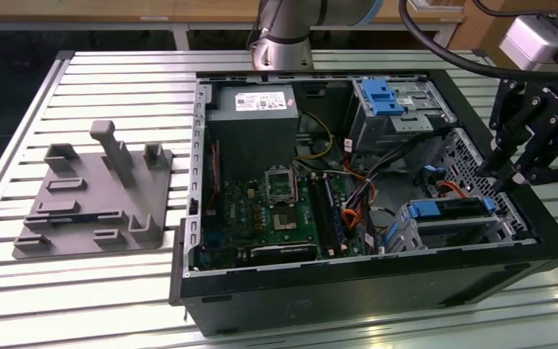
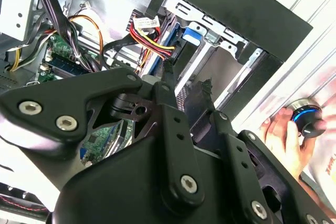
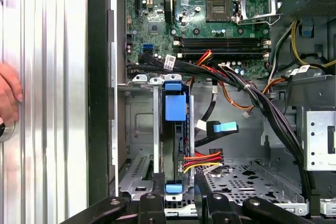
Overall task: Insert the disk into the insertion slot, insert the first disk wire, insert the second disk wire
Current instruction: 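Insert the second disk wire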
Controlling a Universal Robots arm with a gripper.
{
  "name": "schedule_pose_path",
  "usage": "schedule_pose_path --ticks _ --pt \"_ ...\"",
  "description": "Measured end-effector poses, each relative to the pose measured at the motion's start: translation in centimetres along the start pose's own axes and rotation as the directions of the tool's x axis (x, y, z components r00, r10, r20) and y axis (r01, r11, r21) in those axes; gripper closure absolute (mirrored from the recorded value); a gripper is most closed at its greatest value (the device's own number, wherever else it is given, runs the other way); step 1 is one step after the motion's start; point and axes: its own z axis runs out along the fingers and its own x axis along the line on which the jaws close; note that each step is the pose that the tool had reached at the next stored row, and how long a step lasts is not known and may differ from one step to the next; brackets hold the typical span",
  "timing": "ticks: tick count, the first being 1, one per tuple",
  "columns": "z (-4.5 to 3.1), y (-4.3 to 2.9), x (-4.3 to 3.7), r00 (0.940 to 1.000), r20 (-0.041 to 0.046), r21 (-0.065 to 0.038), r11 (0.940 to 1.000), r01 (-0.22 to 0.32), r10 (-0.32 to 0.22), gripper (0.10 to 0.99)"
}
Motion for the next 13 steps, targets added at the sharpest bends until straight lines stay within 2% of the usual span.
schedule_pose_path --ticks 9,11,13 --pt "0.00 -0.01 -0.02 1.0000 -0.0002 -0.001 1.0000 0.000 0.000 0.725" --pt "-0.04 -0.01 -0.24 1.0000 -0.0016 -0.002 1.0000 0.000 0.000 0.725" --pt "-0.06 0.00 -0.79 1.0000 -0.0072 -0.002 1.0000 0.000 0.000 0.725"
